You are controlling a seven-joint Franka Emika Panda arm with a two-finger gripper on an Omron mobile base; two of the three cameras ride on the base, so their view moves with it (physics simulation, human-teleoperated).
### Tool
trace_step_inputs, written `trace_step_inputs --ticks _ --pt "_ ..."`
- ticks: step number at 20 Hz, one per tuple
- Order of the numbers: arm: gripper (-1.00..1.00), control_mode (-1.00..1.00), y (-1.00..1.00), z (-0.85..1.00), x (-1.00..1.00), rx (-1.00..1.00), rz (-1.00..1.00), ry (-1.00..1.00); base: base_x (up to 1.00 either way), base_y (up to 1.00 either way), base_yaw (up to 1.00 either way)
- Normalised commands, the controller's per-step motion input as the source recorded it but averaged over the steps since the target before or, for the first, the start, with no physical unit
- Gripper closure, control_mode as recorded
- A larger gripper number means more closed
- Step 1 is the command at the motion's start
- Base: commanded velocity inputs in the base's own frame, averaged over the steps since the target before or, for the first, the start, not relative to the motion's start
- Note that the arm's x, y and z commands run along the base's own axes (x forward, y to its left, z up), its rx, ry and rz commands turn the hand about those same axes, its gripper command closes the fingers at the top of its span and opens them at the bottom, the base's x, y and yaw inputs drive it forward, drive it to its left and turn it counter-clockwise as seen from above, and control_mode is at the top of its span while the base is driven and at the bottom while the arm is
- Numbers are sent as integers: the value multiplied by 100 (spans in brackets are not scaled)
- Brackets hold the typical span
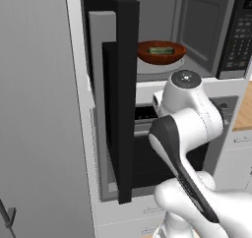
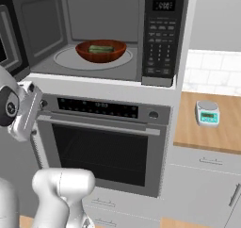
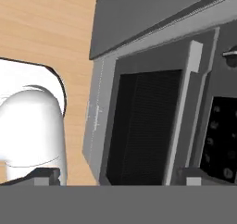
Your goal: Pick the cucumber from the sink and place it in the bowl. Then pick the bowl and place it in the microwave. Then close the microwave door and press the start button.
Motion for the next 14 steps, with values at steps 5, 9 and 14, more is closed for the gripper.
trace_step_inputs --ticks 5,9,14 --pt "-100 -100 64 -90 -100 -10 1 8 0 0 0" --pt "-100 -100 53 -62 -100 -3 0 5 0 0 0" --pt "-100 -100 52 -54 -96 -2 0 0 0 0 0"
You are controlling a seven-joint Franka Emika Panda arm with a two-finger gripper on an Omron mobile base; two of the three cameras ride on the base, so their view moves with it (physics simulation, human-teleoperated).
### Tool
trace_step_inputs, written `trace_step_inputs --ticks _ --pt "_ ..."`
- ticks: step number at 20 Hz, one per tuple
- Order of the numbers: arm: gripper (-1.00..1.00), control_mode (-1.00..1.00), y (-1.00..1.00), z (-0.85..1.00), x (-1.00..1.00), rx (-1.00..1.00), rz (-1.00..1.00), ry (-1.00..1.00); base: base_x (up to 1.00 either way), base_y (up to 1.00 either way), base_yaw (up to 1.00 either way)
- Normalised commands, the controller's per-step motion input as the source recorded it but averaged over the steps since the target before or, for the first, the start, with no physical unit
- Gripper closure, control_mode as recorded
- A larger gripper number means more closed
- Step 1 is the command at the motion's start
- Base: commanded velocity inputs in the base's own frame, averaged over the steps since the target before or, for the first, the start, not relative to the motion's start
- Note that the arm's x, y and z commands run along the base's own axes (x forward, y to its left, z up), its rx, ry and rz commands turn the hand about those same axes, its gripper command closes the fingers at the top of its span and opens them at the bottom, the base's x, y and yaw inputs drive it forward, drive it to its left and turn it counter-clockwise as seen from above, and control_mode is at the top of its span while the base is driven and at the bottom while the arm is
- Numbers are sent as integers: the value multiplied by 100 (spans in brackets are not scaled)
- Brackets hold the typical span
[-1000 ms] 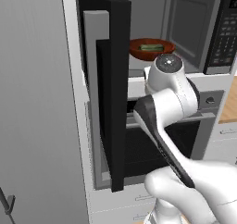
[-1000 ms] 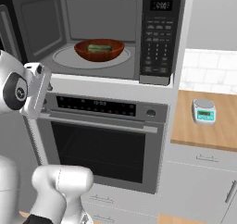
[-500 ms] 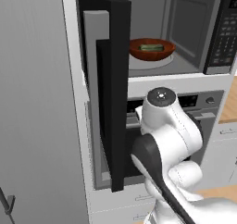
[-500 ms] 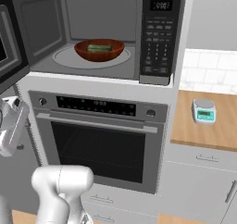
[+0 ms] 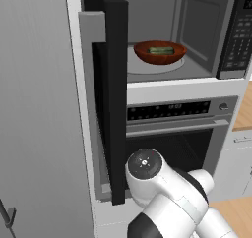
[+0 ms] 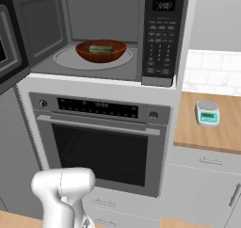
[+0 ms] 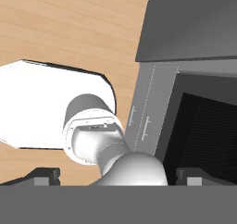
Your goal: Pick the cucumber from the sink and place it in the bowl. Then pick the bowl and place it in the microwave. Then close the microwave door and press the start button.
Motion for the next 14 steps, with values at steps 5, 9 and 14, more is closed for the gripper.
trace_step_inputs --ticks 5,9,14 --pt "-100 -100 60 -48 -85 -2 0 -5 0 0 0" --pt "-100 -100 64 -5 -83 -3 1 -22 0 0 0" --pt "-100 -100 94 3 -65 -12 4 -28 0 0 0"
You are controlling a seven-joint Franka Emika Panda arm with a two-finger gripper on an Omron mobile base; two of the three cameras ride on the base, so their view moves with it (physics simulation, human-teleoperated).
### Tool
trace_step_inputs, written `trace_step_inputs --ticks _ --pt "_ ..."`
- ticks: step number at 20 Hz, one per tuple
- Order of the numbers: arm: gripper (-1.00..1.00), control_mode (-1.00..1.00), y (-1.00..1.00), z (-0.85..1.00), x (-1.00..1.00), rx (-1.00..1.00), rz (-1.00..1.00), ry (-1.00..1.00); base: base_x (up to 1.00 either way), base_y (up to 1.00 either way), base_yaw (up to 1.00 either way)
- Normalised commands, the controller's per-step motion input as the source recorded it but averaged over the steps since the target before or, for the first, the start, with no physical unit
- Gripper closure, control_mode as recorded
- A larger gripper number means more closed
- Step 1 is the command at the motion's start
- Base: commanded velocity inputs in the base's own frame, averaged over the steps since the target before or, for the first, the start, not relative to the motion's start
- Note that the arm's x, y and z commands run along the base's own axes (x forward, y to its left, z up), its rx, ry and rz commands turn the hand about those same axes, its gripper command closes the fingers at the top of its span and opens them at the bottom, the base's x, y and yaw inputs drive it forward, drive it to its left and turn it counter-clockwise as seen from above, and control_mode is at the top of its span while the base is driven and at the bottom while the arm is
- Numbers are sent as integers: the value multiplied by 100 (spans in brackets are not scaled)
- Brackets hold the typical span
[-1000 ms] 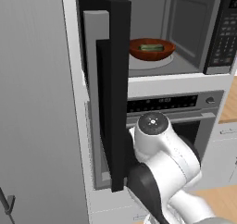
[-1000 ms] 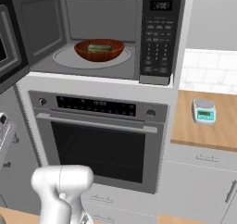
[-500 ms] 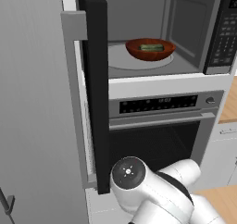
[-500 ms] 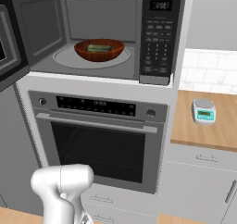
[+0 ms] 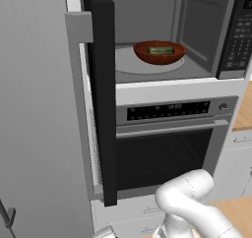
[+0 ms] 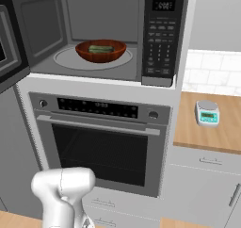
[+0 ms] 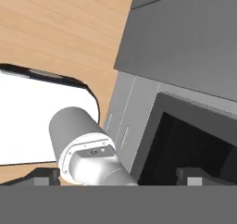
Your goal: Pick the cucumber from the sink and place it in the bowl. Then pick the bowl and place it in the microwave. Then close the microwave door and press the start button.
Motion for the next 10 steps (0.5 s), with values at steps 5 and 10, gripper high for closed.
trace_step_inputs --ticks 5,10 --pt "-100 -100 100 25 43 -13 -5 -14 0 0 0" --pt "-100 -100 64 59 74 -5 -14 -8 0 0 0"
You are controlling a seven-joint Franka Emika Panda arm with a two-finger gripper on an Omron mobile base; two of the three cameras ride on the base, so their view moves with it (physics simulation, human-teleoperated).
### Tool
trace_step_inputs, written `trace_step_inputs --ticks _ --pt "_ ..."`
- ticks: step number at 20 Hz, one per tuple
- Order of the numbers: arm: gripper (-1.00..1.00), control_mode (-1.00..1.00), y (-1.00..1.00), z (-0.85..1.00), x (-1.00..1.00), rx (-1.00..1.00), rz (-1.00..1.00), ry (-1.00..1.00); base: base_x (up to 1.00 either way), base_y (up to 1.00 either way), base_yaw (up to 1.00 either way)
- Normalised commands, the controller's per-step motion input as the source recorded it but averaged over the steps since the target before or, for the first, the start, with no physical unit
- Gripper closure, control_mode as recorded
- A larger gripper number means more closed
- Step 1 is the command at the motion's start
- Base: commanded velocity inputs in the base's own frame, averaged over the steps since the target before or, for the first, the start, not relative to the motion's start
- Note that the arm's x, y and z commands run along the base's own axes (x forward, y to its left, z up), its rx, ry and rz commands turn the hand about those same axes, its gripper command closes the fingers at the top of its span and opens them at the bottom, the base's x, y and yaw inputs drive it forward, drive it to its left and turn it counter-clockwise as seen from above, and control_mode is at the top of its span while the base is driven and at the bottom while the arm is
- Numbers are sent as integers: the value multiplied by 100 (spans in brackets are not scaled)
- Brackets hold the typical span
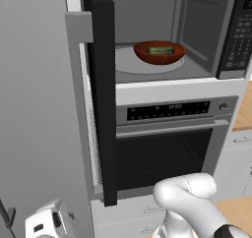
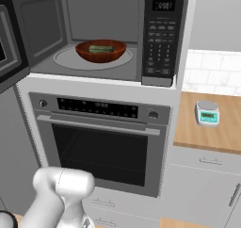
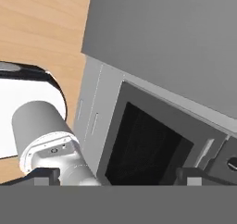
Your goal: Pick the cucumber from the sink and place it in the bowl. Then pick the bowl and place it in the microwave. Then close the microwave door and press the start button.
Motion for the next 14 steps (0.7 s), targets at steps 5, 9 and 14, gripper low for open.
trace_step_inputs --ticks 5,9,14 --pt "-100 -100 -13 79 17 0 -6 -16 0 0 0" --pt "-100 -100 -74 91 0 0 0 -22 0 0 0" --pt "-100 -100 -100 73 11 0 0 -20 0 0 0"
